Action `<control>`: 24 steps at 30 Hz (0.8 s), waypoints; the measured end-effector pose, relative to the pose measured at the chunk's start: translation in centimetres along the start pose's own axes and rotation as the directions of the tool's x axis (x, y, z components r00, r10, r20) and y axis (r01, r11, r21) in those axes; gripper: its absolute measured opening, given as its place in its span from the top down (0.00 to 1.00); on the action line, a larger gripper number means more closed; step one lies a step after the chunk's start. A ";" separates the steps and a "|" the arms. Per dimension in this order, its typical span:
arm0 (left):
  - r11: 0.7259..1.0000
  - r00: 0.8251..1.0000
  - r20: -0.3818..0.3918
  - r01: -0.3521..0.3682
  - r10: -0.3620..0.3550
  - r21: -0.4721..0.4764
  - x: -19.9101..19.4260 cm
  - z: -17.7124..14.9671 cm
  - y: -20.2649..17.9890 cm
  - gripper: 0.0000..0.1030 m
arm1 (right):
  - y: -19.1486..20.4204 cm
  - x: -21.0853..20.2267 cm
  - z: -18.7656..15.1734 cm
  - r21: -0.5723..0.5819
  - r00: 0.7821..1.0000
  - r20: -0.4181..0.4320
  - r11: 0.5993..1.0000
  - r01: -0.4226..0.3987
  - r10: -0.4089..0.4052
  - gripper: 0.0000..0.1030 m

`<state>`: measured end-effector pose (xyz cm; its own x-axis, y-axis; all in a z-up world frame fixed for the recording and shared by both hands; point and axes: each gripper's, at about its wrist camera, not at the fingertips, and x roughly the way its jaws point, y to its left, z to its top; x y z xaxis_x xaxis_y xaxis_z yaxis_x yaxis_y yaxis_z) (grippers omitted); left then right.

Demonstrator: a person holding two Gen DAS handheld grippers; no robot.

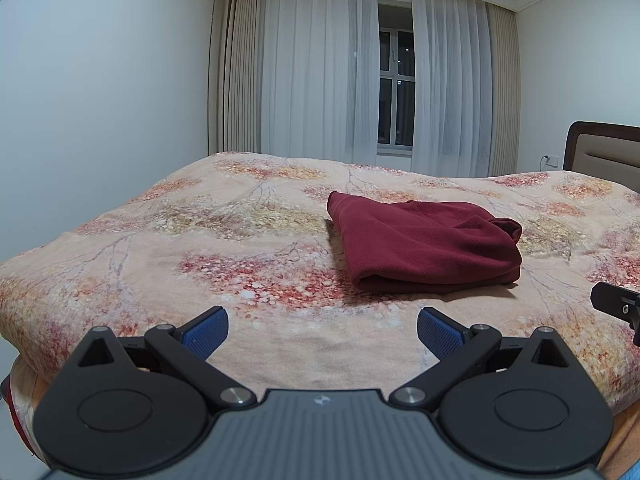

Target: Fold small clothes

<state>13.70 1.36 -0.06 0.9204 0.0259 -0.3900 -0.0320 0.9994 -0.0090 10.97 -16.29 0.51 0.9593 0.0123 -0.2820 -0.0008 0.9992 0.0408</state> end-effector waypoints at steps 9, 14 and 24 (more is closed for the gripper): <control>1.000 1.000 0.028 -0.013 0.013 -0.011 -0.7 0.0 -0.4 0.00 | 0.0 0.0 0.0 0.000 1.000 -0.001 1.000 0.001 -0.001 0.01; 1.000 0.999 0.038 -0.005 0.005 -0.013 -0.9 0.2 -0.6 0.00 | 0.1 0.0 -0.1 -0.002 1.000 -0.001 1.000 -0.001 0.001 0.01; 0.999 0.999 0.039 -0.032 0.032 -0.005 -0.7 0.2 -0.6 0.00 | 0.0 0.1 -0.1 -0.002 1.000 -0.001 1.000 -0.001 0.001 0.01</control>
<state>13.12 0.79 0.43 0.9333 0.0585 -0.3542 -0.0630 0.9980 -0.0012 11.01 -16.24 0.44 0.9589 0.0134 -0.2834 -0.0024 0.9992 0.0390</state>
